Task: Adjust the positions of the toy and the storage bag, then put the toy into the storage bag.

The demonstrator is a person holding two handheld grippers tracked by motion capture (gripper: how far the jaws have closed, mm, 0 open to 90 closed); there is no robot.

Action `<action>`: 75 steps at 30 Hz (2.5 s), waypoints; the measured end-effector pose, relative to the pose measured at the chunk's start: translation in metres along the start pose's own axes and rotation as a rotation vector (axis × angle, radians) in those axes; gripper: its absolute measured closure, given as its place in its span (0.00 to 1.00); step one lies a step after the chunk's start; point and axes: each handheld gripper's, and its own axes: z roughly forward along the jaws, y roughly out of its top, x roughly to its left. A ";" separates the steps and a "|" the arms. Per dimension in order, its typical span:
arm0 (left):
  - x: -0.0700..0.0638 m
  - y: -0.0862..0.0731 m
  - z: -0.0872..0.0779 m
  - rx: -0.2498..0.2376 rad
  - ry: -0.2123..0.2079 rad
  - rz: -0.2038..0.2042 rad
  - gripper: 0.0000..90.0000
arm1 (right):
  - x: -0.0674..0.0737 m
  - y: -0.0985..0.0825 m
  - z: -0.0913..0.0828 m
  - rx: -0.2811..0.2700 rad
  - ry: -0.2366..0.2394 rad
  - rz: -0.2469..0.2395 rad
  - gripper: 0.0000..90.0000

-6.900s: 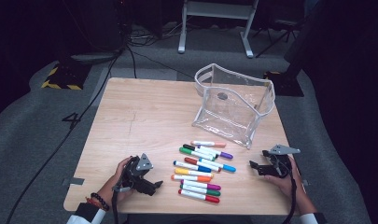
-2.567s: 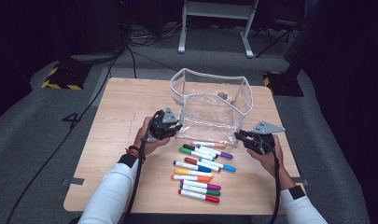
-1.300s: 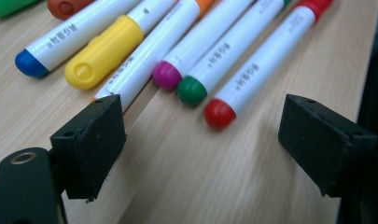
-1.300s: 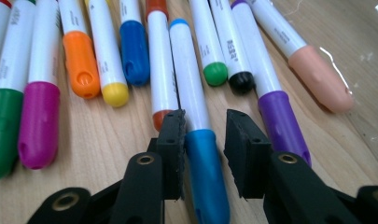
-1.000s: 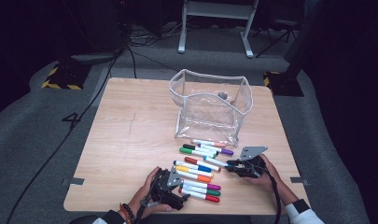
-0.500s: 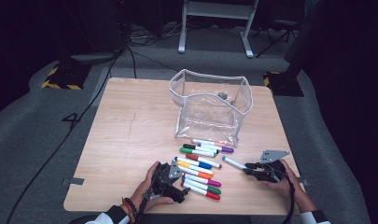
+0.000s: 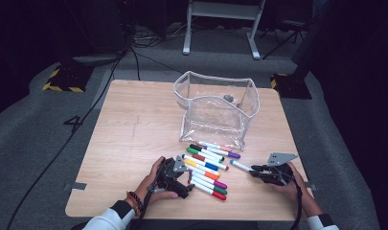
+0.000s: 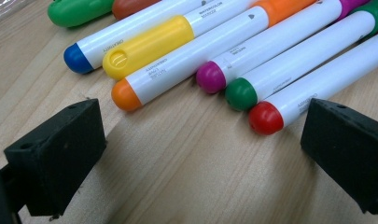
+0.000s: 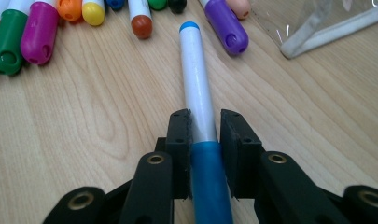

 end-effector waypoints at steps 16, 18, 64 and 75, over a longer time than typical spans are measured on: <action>0.021 -0.008 -0.008 -0.001 -0.066 0.070 0.01 | -0.023 -0.022 -0.017 -0.038 -0.103 0.111 0.82; 0.021 -0.009 -0.008 -0.002 -0.067 0.070 0.01 | -0.024 -0.022 -0.016 -0.046 -0.107 0.114 0.82; 0.022 -0.011 -0.010 -0.001 -0.053 0.058 0.01 | -0.040 0.036 -0.101 -0.203 -0.303 0.018 0.83; 0.022 -0.011 -0.010 -0.002 -0.053 0.057 0.01 | -0.049 0.068 -0.135 -0.258 -0.351 -0.004 0.83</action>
